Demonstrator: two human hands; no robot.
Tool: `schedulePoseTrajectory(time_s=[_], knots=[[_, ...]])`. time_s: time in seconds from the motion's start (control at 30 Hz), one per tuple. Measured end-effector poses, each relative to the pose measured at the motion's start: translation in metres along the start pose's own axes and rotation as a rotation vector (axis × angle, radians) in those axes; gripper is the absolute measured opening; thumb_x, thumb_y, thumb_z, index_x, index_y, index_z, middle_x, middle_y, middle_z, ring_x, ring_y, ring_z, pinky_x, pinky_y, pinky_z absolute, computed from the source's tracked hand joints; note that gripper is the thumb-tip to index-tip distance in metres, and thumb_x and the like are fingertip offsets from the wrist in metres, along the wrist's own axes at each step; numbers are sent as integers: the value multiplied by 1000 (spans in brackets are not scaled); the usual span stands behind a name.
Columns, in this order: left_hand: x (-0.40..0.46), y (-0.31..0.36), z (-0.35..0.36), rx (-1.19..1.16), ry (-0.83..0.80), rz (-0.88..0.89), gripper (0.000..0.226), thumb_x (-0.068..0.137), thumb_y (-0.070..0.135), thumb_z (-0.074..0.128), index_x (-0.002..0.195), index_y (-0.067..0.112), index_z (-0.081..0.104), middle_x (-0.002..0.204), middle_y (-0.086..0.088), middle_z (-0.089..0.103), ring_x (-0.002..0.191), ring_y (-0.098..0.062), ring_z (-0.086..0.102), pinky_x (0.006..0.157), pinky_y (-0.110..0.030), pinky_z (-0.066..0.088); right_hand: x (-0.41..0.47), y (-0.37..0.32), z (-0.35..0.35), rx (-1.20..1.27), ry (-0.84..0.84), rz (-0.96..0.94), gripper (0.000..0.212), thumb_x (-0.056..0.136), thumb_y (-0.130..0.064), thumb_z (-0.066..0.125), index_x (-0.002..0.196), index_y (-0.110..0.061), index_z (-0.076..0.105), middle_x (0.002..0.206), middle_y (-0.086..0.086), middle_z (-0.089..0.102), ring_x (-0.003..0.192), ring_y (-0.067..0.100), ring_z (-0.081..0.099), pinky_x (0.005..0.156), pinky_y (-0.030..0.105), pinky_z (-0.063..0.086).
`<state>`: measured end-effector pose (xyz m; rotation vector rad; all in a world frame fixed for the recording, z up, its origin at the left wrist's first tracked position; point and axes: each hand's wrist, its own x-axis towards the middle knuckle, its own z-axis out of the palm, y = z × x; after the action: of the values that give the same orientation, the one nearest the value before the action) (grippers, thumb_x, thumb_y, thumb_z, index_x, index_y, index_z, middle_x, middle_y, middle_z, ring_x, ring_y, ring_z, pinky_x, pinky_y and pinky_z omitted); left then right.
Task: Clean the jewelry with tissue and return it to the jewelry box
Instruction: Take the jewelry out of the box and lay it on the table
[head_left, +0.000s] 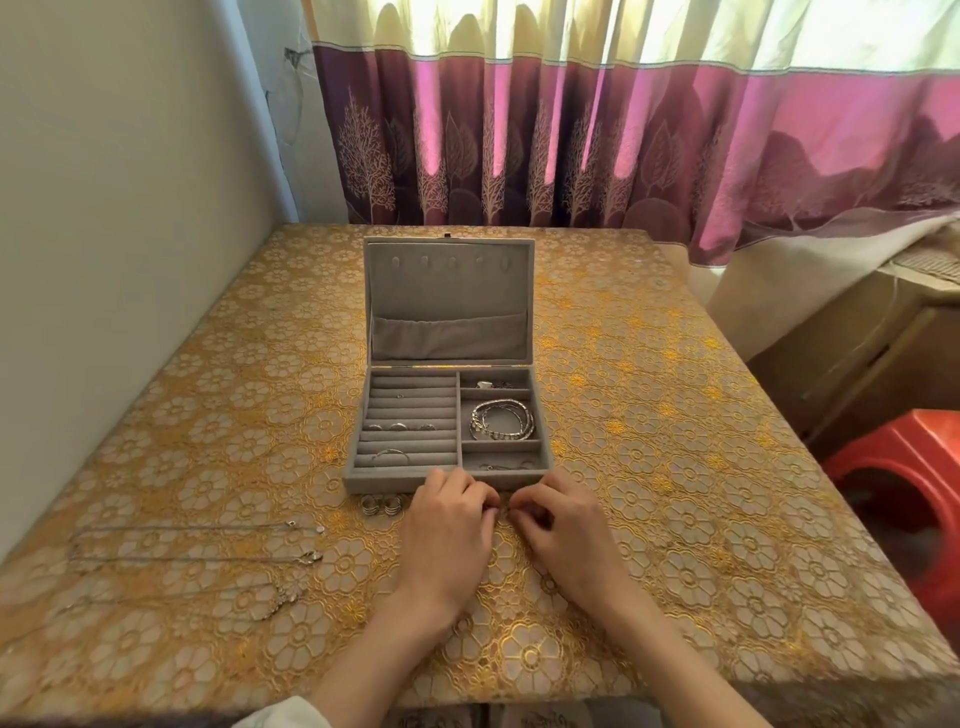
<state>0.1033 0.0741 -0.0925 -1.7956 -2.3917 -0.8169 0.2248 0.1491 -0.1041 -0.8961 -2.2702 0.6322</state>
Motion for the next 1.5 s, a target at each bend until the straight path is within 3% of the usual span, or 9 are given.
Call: schedulePoseTrajectory(time_s=[0.13,0.63,0.8,1.0,1.13,1.27,1.4,1.5], knots=[[1,-2,1,-3,1,-3,9,80,22,68,89,21,71,83,7,62,85,-13,52,76,-27,47,-1,-1,-1,14,3,-7,4,75,-18,69,78,-21,70,72,-27,38,69,4,44,69,33,44],[4,0,-2,-17,-18,14,13,86,26,61,95,20,69,91,5,62,94,-15,50,82,-27,44,0,-2,2,-64,-1,49,12,76,-31,61,80,-22,69,76,-7,62,76,14,56,73,28,38],[-1,-3,-20,-135,-44,56,18,91,29,54,106,22,62,101,10,59,99,-5,46,87,-19,41,-5,-4,-1,13,53,38,8,79,-21,68,86,-17,67,82,-7,63,76,8,55,72,22,43],[12,-25,-65,-176,-42,111,17,91,23,55,105,19,63,93,13,52,88,-1,48,80,-14,45,20,-23,-10,89,70,-48,8,86,-13,62,93,-12,66,80,-9,60,67,1,55,62,12,46],[36,-63,-91,-103,-57,44,17,91,23,55,104,19,64,95,8,56,90,-3,45,75,-9,38,54,-34,-7,26,1,-106,11,88,-16,59,96,-13,65,88,-3,64,74,7,57,66,20,50],[54,-98,-95,-29,-123,-23,19,92,23,53,107,23,65,100,9,53,93,-2,40,81,-12,34,92,-43,9,-73,-57,-156,16,90,-18,56,102,-13,65,96,-1,64,83,7,52,72,17,46],[63,-114,-86,41,-198,-35,25,93,29,51,116,28,62,106,7,52,91,-2,37,78,-12,28,123,-51,31,-118,-124,-140,25,94,-19,49,114,-14,63,109,1,62,101,14,53,90,33,47],[67,-118,-79,39,-170,-41,27,93,32,52,118,30,61,99,7,48,87,-4,38,75,-14,28,138,-53,47,-174,-185,-162,29,95,-20,46,120,-17,60,115,2,59,108,17,49,94,36,43]])
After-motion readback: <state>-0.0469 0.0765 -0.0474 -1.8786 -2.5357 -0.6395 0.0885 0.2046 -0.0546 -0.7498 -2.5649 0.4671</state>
